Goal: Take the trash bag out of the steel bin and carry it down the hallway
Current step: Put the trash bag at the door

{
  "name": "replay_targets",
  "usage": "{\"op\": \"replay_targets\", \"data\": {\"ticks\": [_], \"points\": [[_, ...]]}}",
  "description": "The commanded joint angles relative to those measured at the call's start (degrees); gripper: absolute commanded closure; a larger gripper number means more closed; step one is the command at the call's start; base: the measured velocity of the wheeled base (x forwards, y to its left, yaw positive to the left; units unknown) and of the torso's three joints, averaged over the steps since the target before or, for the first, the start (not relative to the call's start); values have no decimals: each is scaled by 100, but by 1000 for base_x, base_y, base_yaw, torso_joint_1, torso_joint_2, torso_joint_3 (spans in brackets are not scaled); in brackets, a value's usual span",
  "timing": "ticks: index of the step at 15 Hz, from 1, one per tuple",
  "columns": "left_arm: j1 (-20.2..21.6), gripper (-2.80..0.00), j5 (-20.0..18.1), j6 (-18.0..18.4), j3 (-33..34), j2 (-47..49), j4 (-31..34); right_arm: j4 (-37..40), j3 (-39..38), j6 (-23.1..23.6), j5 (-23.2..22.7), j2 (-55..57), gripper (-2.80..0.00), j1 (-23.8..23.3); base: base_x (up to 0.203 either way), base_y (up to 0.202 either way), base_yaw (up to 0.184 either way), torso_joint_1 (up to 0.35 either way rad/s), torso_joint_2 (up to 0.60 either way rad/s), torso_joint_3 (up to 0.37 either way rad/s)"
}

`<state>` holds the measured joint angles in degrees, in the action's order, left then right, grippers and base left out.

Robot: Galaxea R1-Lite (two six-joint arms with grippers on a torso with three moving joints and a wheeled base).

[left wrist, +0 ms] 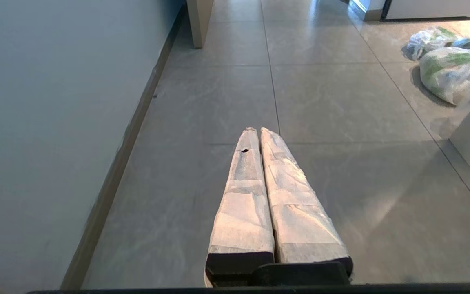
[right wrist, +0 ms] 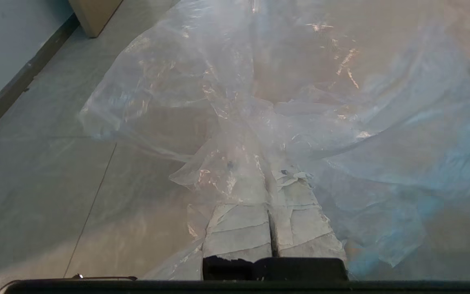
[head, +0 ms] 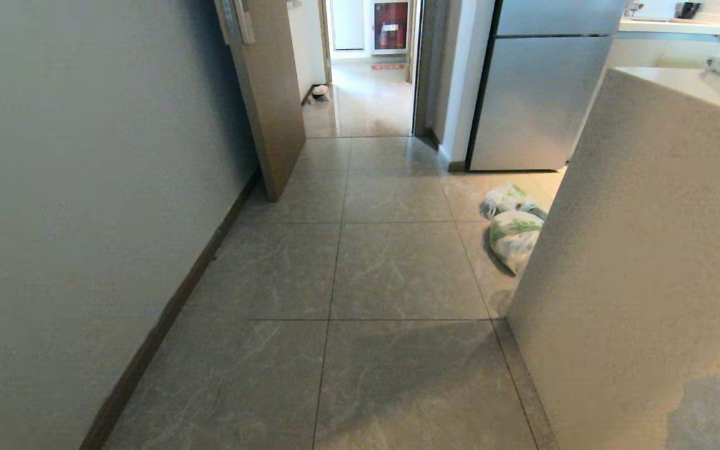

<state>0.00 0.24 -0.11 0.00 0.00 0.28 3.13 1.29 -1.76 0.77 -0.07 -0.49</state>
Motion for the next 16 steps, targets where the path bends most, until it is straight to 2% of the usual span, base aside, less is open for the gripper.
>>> {"op": "replay_targets", "data": {"ticks": [1, 16], "points": [[0, 0, 2, 2, 0, 0, -2, 3, 0, 0, 2, 7, 0, 3, 191, 0, 1, 2, 1, 6], [0, 0, 2, -7, 0, 0, -2, 4, 3, 0, 2, 5, 0, 0, 191, 0, 0, 2, 3, 2]]}}
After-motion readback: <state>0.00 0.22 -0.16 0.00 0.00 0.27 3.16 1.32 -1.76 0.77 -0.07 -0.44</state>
